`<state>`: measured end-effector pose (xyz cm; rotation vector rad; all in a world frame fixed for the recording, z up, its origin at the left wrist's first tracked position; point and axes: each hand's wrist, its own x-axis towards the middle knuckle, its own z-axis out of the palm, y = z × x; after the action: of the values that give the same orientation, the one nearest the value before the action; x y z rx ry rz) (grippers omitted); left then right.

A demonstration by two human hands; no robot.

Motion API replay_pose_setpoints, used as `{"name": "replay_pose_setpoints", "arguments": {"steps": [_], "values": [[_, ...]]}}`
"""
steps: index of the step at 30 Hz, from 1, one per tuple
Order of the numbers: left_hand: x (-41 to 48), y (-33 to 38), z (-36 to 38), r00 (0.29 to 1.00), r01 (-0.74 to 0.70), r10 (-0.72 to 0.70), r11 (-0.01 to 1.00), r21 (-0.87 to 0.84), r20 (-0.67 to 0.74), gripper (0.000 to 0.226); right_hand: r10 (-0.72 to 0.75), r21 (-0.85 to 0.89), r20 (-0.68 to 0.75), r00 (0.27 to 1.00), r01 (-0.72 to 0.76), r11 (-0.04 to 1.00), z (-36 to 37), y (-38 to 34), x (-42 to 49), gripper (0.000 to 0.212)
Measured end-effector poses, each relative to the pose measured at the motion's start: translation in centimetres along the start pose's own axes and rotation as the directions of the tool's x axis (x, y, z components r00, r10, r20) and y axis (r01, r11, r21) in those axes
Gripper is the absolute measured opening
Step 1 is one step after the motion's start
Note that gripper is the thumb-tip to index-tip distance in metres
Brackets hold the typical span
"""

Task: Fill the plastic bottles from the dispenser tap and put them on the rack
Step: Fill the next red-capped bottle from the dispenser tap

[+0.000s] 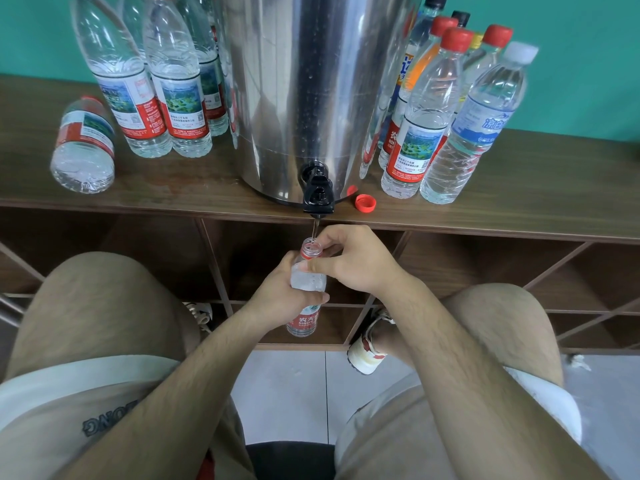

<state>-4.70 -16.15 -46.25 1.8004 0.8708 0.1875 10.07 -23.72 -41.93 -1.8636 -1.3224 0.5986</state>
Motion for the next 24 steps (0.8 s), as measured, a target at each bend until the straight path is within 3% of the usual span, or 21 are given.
{"name": "replay_pose_setpoints", "arguments": {"steps": [24], "values": [[0.61, -0.82, 0.11, 1.0, -0.025, 0.025, 1.0, -0.014, 0.005, 0.083, 0.005, 0.001, 0.001, 1.0, -0.005, 1.0, 0.12, 0.2, 0.04, 0.019]]}}
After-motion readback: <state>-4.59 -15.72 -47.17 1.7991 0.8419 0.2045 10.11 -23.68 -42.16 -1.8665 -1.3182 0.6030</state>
